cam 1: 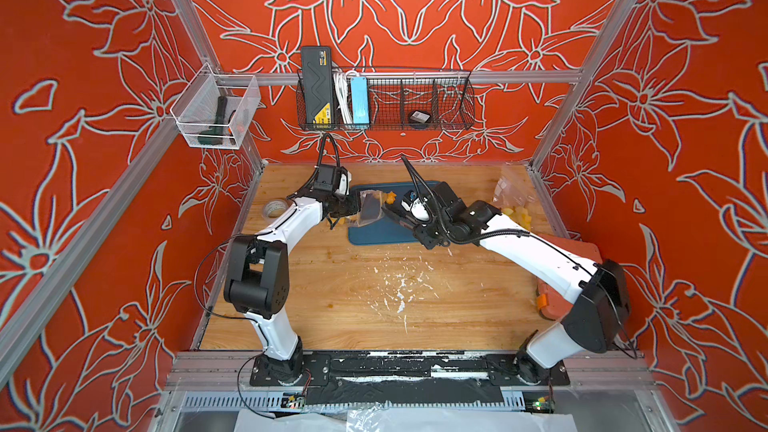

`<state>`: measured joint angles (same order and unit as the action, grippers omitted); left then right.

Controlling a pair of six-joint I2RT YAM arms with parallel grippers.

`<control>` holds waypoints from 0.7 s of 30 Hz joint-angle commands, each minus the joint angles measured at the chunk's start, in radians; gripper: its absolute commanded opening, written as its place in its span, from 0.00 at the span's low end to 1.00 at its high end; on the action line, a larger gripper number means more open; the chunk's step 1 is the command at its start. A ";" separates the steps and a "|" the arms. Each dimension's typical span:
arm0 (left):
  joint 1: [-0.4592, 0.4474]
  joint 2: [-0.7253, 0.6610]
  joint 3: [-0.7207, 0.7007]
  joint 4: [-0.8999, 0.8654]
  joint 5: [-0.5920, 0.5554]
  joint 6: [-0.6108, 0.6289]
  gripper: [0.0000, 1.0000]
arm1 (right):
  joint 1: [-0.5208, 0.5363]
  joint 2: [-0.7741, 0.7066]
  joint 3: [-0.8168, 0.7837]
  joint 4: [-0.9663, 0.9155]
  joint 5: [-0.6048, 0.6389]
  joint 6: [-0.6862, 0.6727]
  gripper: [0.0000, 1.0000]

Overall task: Put the cookies into a resealable bag to prevent moisture
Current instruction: Pick up the cookie from the tray.

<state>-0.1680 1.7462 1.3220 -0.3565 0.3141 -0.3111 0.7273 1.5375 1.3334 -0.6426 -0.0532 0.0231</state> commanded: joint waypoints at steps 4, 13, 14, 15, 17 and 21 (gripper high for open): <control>0.026 -0.038 -0.015 0.010 -0.050 -0.004 0.00 | -0.123 -0.069 -0.107 0.161 -0.056 0.164 0.36; 0.063 -0.087 -0.053 0.047 -0.057 -0.026 0.00 | -0.180 0.107 -0.050 0.122 -0.045 0.161 0.35; 0.064 -0.086 -0.053 0.047 -0.057 -0.026 0.00 | -0.180 0.127 -0.037 0.113 -0.044 0.156 0.35; 0.065 -0.086 -0.053 0.048 -0.057 -0.027 0.00 | -0.178 0.150 -0.017 0.098 -0.040 0.146 0.35; 0.066 -0.086 -0.053 0.048 -0.056 -0.028 0.00 | -0.176 0.188 0.011 0.084 -0.033 0.131 0.36; 0.068 -0.086 -0.055 0.049 -0.052 -0.027 0.00 | -0.177 0.252 0.065 0.066 -0.025 0.108 0.40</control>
<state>-0.1047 1.6829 1.2732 -0.3199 0.2630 -0.3374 0.5461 1.7752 1.3399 -0.5636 -0.0891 0.1593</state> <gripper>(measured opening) 0.047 0.398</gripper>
